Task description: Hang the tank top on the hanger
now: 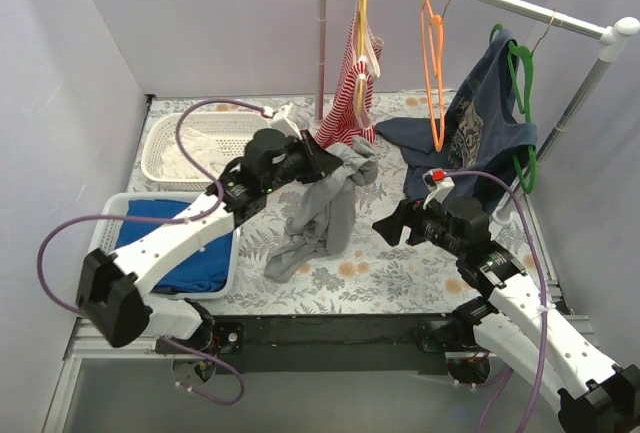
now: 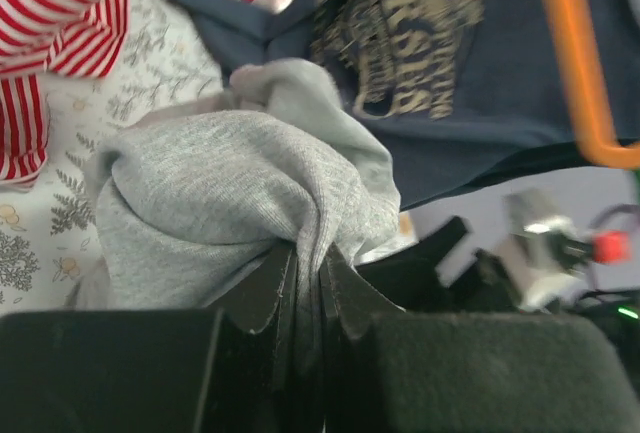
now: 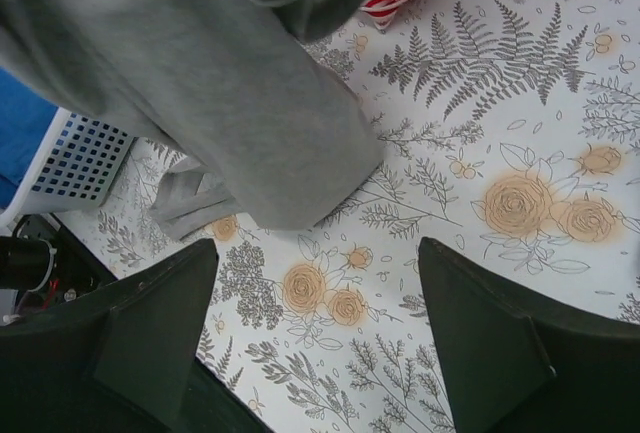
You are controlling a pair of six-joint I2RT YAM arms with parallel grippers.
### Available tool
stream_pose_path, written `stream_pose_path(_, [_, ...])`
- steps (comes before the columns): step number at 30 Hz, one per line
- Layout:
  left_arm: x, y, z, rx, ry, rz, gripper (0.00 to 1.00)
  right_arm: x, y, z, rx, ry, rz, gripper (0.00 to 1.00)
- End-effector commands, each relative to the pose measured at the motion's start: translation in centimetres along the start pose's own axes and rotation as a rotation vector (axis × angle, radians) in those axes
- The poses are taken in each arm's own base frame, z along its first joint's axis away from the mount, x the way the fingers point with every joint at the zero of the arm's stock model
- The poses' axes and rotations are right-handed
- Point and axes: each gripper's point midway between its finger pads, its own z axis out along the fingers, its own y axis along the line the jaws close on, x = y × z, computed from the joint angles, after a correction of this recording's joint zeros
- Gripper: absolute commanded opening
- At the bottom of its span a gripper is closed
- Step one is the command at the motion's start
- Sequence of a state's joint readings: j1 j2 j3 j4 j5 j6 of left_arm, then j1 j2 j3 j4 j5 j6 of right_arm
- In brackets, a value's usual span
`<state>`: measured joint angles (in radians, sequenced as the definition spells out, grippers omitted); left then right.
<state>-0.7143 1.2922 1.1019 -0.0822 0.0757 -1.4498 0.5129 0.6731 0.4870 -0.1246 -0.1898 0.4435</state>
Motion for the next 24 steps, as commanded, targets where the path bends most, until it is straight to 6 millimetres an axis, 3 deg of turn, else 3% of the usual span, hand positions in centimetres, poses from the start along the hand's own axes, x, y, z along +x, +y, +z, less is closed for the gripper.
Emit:
stream_pose_path(1, [4.0, 0.6, 3.7, 0.016, 0.104, 0.042, 0.00, -0.7, 0.3, -0.6, -0.004, -0.048, 0.008, 0.89])
stream_pose_path(2, [5.6, 1.8, 4.7, -0.019, 0.148, 0.043, 0.01, -0.5, 0.3, -0.6, -0.003, -0.040, 0.009, 0.89])
stream_pose_path(3, [6.3, 2.3, 5.1, -0.030, 0.168, 0.047, 0.16, -0.3, 0.3, -0.5, -0.006, -0.032, 0.007, 0.88])
stream_pose_path(5, [6.9, 3.6, 5.6, -0.075, 0.174, 0.056, 0.31, 0.3, 0.4, -0.3, -0.015, -0.005, 0.006, 0.88])
stream_pose_path(6, [7.3, 4.6, 5.6, -0.112, 0.185, 0.072, 0.44, 0.5, 0.5, -0.2, -0.018, 0.002, 0.004, 0.88])
stream_pose_path(7, [7.1, 5.1, 5.6, -0.135, 0.179, 0.081, 0.64, 0.8, 0.5, 0.1, -0.018, 0.017, 0.002, 0.87])
stream_pose_path(10, [5.6, 6.8, 4.5, -0.231, 0.124, 0.119, 0.79, 2.0, 2.3, 0.9, -0.060, 0.057, -0.033, 0.85])
stream_pose_path(15, [2.8, 11.4, 1.1, -0.408, 0.075, 0.108, 0.81, 3.4, 5.5, 2.7, -0.054, 0.088, -0.126, 0.84])
stream_pose_path(16, [2.1, 11.5, 0.1, -0.417, 0.056, 0.100, 0.80, 4.6, 6.5, 3.4, -0.056, 0.118, -0.161, 0.83])
stream_pose_path(18, [1.2, 13.5, -1.6, -0.470, 0.049, 0.069, 0.80, 4.8, 8.0, 4.1, -0.073, 0.130, -0.211, 0.81])
stream_pose_path(19, [1.9, 14.5, -2.3, -0.489, 0.068, 0.054, 0.80, 6.1, 9.2, 5.0, -0.089, 0.154, -0.246, 0.79])
stream_pose_path(24, [0.4, 15.6, -5.8, -0.529, 0.017, 0.024, 0.79, 8.8, 14.0, 8.0, -0.138, 0.226, -0.409, 0.78])
